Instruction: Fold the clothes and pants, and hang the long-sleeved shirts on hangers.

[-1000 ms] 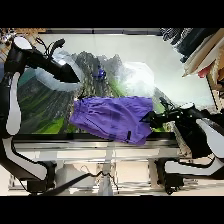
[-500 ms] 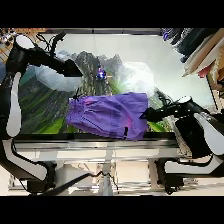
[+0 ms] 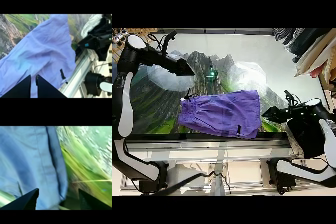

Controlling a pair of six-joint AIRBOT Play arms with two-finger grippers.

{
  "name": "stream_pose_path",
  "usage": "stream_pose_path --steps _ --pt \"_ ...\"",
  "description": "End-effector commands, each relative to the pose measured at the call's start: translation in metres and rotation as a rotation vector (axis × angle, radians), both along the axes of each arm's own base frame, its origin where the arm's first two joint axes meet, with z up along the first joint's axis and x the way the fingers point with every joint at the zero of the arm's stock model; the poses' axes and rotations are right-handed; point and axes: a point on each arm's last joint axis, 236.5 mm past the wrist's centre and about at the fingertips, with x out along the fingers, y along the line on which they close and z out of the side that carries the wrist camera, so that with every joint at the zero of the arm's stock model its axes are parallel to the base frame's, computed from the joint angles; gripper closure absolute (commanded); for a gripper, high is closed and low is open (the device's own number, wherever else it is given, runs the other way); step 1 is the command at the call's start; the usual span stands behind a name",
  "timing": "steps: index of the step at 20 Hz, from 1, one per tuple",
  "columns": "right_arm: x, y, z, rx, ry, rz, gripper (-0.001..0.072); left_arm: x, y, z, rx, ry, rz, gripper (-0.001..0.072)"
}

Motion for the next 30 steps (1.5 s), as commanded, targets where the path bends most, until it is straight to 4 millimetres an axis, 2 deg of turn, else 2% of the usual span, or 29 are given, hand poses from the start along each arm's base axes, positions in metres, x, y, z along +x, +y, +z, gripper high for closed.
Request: stream_pose_path --steps 1,3,6,7,9,11,12,13,14,15,17,18,19,20,21,22,24,27,28,30 --pt "0.025 0.010 -0.012 0.095 -0.075 -0.046 0.0135 -0.001 0.000 0.001 0.000 0.001 -0.003 0.0635" --pt "0.030 0.005 -0.026 0.079 -0.077 -0.043 0.0134 -0.003 0.000 0.000 0.001 0.007 -0.011 0.0635" --pt "0.027 0.007 -0.036 0.086 -0.064 -0.010 0.0133 -0.007 0.000 0.000 0.002 0.019 -0.024 0.0635" --pt "0.022 0.015 -0.036 0.094 -0.061 0.031 0.0134 -0.008 0.000 0.000 0.003 0.019 -0.026 0.0635" --pt "0.008 0.044 -0.035 0.131 -0.049 0.148 0.0135 -0.010 -0.003 -0.002 0.015 -0.008 -0.062 0.0635" --pt "0.002 0.069 -0.040 0.112 -0.051 0.230 0.0154 -0.012 0.009 -0.020 0.153 -0.034 -0.088 0.0635" --pt "0.002 0.078 -0.041 0.101 -0.057 0.257 0.0245 -0.012 0.024 -0.031 0.268 -0.054 -0.093 0.0636" --pt "0.002 0.084 -0.041 0.097 -0.062 0.273 0.0374 -0.008 0.044 -0.037 0.402 -0.083 -0.076 0.0649" --pt "0.005 0.086 -0.039 0.095 -0.065 0.277 0.0454 -0.001 0.063 -0.035 0.526 -0.124 -0.033 0.0694" --pt "0.010 0.086 -0.036 0.096 -0.072 0.268 0.0489 0.008 0.080 -0.026 0.624 -0.176 0.027 0.0695" --pt "0.029 0.081 -0.029 0.075 -0.101 0.244 0.0656 0.023 0.096 0.006 0.724 -0.295 0.137 0.0695" --pt "0.043 0.078 -0.024 0.054 -0.125 0.226 0.0696 0.022 0.090 0.018 0.709 -0.326 0.154 0.0695" --pt "0.060 0.071 -0.019 0.020 -0.154 0.203 0.0697 0.018 0.076 0.022 0.670 -0.328 0.142 0.0695" --pt "0.080 0.060 -0.013 -0.035 -0.179 0.175 0.0698 0.012 0.060 0.020 0.629 -0.313 0.117 0.0695" --pt "0.097 0.048 -0.005 -0.094 -0.202 0.164 0.0699 0.004 0.043 0.008 0.589 -0.285 0.087 0.0695" --pt "0.112 0.035 0.005 -0.159 -0.224 0.172 0.0699 -0.006 0.028 -0.009 0.565 -0.251 0.054 0.0695" --pt "0.132 0.017 0.028 -0.249 -0.260 0.192 0.0699 -0.028 0.001 -0.060 0.557 -0.200 -0.018 0.0695" --pt "0.153 0.013 0.064 -0.264 -0.308 0.181 0.0700 -0.060 -0.027 -0.124 0.573 -0.192 -0.125 0.0696" --pt "0.157 0.014 0.074 -0.270 -0.323 0.185 0.0700 -0.074 -0.033 -0.138 0.574 -0.172 -0.174 0.0696" --pt "0.165 0.018 0.093 -0.314 -0.353 0.216 0.0700 -0.090 -0.056 -0.149 0.496 -0.173 -0.265 0.0696"
